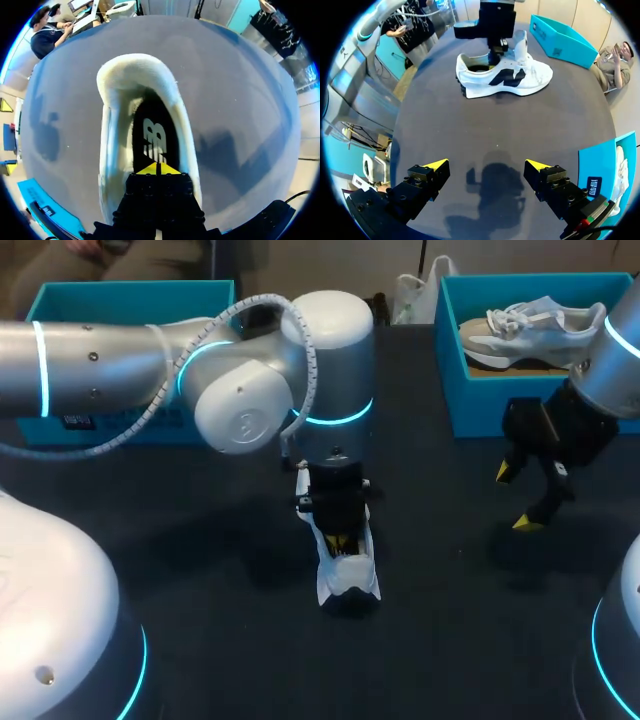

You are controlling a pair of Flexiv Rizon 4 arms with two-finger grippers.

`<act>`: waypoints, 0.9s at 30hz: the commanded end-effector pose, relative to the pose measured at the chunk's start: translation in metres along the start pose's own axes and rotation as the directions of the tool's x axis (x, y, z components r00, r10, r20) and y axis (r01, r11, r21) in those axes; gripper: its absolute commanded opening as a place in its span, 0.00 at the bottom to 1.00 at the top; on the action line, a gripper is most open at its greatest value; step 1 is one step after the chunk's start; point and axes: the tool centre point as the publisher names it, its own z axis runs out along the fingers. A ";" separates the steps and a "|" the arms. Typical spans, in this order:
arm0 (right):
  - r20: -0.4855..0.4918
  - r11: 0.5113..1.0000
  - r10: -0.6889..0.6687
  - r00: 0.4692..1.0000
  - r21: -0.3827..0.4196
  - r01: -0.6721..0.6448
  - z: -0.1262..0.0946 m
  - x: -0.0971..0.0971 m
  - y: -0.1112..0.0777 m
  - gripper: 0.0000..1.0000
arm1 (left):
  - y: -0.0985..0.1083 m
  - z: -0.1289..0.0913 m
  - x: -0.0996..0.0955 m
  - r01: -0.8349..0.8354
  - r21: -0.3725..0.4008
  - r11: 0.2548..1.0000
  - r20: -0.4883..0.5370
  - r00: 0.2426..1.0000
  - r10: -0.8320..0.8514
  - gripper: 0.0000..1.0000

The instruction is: Take the shoe out of the shoebox, open the shoe tongue, remove and reinsert the insole, then place the shoe into the shoebox

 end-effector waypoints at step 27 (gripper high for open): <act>0.001 1.000 0.001 1.000 0.004 -0.001 0.001 0.000 0.001 1.00 | 0.004 0.020 0.028 0.013 -0.073 0.997 -0.278 0.960 -0.033 0.00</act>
